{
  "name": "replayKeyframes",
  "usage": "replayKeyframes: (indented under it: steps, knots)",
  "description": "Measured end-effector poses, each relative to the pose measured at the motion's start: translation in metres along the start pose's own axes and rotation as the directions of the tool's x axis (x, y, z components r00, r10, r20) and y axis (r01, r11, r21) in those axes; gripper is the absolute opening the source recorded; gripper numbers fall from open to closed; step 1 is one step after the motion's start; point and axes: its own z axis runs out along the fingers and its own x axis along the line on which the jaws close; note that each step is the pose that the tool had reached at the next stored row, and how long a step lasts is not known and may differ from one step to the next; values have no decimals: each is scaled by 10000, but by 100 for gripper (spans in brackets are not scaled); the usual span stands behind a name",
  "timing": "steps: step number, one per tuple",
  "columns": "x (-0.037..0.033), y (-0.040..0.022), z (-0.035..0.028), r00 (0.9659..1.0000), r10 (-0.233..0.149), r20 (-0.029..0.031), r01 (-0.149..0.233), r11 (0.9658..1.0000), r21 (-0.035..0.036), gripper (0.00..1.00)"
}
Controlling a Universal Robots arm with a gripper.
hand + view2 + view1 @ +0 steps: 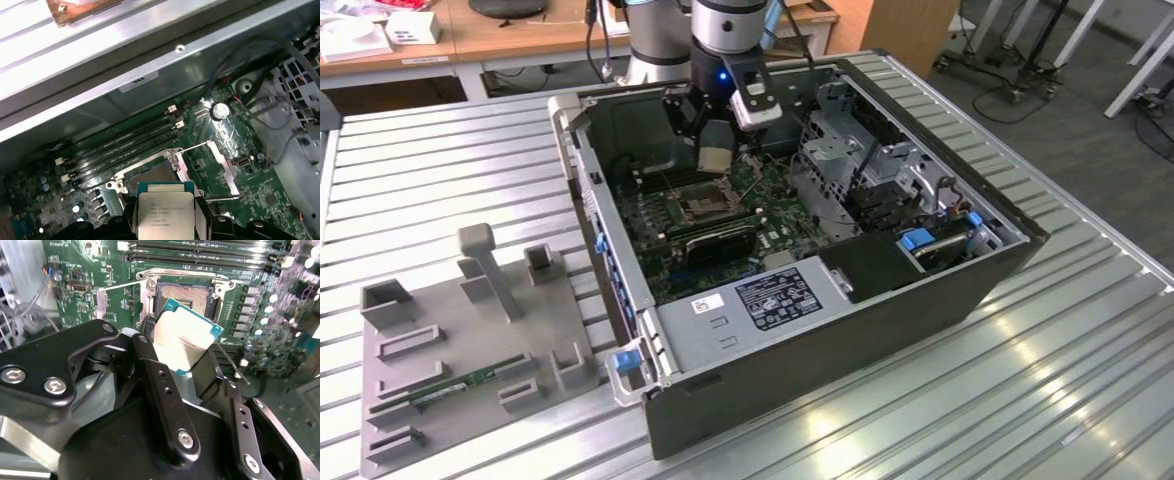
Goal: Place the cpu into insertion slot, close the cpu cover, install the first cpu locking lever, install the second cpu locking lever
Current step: 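Place the cpu into insertion slot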
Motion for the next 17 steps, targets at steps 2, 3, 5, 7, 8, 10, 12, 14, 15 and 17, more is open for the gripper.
replayKeyframes:
  steps: [2,3,5,7,8,10,12,14,15,17]
  knots:
    - [0,-1,8,9994,358,38,-358,9994,-3,54]
    - [0,-1,11,9985,537,58,-537,9986,-5,54]
    - [0,-2,19,9958,909,99,-909,9959,-11,54]
    - [0,-3,26,9919,1265,137,-1264,9920,-17,54]
    - [0,-3,29,9894,1443,156,-1443,9895,-22,54]
    - [0,-4,36,9836,1795,193,-1795,9838,-31,54]
    - [0,-5,43,9761,2162,232,-2161,9764,-41,54]
    - [0,-5,50,9678,2503,268,-2503,9682,-53,54]
    - [-1,-6,53,9631,2677,287,-2676,9635,-60,54]
    - [-1,-6,60,9526,3025,323,-3024,9531,-74,54]
